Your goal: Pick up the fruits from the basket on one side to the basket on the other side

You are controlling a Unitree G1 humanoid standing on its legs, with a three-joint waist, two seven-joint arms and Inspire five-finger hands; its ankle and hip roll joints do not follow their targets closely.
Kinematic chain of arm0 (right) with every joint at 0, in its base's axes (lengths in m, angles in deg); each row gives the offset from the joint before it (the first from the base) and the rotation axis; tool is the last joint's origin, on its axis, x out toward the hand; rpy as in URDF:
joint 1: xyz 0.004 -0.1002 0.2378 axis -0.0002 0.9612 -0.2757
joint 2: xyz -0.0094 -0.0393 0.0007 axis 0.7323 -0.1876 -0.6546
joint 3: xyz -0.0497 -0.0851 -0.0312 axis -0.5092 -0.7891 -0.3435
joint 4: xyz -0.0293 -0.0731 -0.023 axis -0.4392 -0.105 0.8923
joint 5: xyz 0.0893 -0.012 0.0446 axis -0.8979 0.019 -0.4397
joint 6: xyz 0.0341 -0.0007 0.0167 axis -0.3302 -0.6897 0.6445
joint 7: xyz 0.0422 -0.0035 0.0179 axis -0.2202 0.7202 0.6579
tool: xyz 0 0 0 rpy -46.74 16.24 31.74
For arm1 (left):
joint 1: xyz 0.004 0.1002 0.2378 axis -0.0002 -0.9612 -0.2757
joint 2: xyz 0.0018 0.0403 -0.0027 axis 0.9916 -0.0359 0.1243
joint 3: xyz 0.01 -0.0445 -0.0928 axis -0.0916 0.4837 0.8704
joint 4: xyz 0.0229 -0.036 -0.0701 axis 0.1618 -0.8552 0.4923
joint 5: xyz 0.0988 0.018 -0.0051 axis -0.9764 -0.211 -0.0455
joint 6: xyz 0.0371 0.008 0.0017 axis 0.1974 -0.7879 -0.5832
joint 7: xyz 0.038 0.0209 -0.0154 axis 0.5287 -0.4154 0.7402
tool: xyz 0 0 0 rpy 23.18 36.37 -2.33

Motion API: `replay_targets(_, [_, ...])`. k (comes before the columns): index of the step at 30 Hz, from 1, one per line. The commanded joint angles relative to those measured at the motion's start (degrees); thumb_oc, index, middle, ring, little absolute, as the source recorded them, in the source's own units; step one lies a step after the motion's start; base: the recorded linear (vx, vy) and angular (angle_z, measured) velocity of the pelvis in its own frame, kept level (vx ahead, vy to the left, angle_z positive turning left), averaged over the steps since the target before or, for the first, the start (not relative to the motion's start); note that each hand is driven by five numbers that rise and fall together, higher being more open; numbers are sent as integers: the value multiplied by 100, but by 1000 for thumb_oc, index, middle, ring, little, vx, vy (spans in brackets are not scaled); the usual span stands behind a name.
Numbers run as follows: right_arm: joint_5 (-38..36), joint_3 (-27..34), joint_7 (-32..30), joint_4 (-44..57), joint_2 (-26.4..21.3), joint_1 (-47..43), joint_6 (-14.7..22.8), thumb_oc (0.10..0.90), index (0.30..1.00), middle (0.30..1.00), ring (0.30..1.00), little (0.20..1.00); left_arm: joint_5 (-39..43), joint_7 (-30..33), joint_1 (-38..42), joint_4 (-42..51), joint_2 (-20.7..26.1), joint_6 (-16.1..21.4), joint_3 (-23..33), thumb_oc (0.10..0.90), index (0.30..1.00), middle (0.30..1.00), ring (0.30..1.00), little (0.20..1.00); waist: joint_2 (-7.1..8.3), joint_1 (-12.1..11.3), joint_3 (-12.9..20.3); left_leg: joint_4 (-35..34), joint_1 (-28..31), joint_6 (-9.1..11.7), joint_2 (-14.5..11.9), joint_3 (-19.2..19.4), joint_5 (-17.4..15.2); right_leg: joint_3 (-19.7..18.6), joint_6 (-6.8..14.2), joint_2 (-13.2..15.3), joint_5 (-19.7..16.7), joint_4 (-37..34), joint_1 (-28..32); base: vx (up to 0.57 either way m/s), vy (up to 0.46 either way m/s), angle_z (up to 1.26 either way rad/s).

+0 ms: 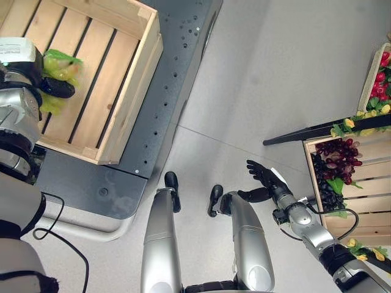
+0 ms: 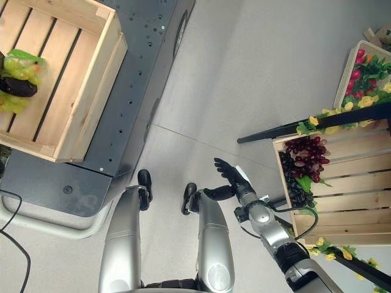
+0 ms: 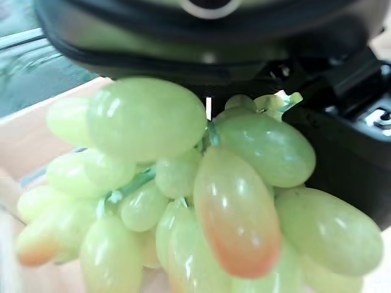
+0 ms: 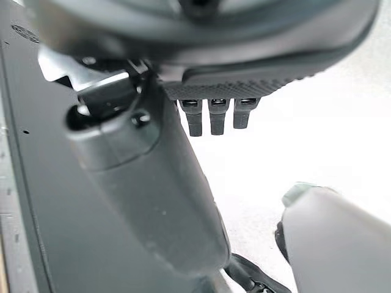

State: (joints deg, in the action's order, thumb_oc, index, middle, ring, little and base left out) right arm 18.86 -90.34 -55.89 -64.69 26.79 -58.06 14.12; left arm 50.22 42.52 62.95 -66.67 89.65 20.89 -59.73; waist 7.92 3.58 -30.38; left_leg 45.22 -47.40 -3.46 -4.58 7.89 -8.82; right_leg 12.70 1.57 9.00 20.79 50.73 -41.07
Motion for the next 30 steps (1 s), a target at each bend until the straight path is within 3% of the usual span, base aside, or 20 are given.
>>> replay_targets(1, [-196, 292, -214, 371, -195, 343, 485, 800, 900, 900, 900, 900, 703, 962, 315, 42, 315, 237, 488, 400, 300, 300, 300, 300, -285, 11, 59, -586, 1026, -186, 226, 318, -908, 42, 61, -174, -695, -620, 205, -22, -64, 0])
replay_targets(5, [-137, 332, -245, 359, 23, 467, 595, 800, 900, 900, 900, 900, 2121, 1526, -289, 415, 70, 841, 1719, 400, 300, 300, 300, 300, -315, -12, 59, -729, 1547, -205, 242, 320, -975, -6, 86, -160, -697, -761, 661, -16, -63, 0])
replay_targets(8, [-92, 375, -216, 350, 86, 517, 579, 800, 900, 900, 900, 900, 2460, 1513, -543, 568, -45, 910, 2101, 400, 300, 300, 300, 300, -328, -6, 59, -824, 1810, -205, 250, 316, -977, -30, 106, -142, -724, -858, 891, 0, -38, -1])
replay_targets(10, [-43, 410, -194, 352, 171, 580, 581, 800, 900, 900, 900, 900, 3049, 1497, -883, 750, -221, 1034, 2576, 400, 300, 300, 300, 300, -359, 8, 59, -1045, 2282, -176, 251, 352, -949, -77, 138, -129, -781, -1096, 1296, 10, -57, -5])
replay_targets(15, [31, 485, -148, 363, 233, 654, 611, 800, 900, 900, 900, 900, 3459, 1521, -1205, 944, -373, 1151, 2966, 400, 300, 300, 300, 300, -441, 37, 77, -1430, 2867, -123, 270, 408, -852, -116, 191, -115, -875, -1497, 1807, 2, -47, -6])
replay_targets(19, [-2, 502, -110, 481, 257, 765, 697, 800, 900, 900, 900, 900, 3687, 1453, -1513, 1145, -526, 1334, 3173, 400, 300, 300, 300, 300, -576, 70, 350, -1841, 3351, -76, 322, 437, -749, -129, 238, -70, -923, -1857, 2234, 43, -59, -6])
replay_targets(30, [-131, 534, 240, 850, 324, 748, 860, 800, 900, 900, 900, 900, 3220, 1300, -2344, 2005, -666, 1729, 3338, 400, 300, 300, 300, 300, -888, -16, 1264, -2997, 4542, 132, 584, 227, -480, -43, 210, -185, -918, -3225, 3662, 82, -94, 3])
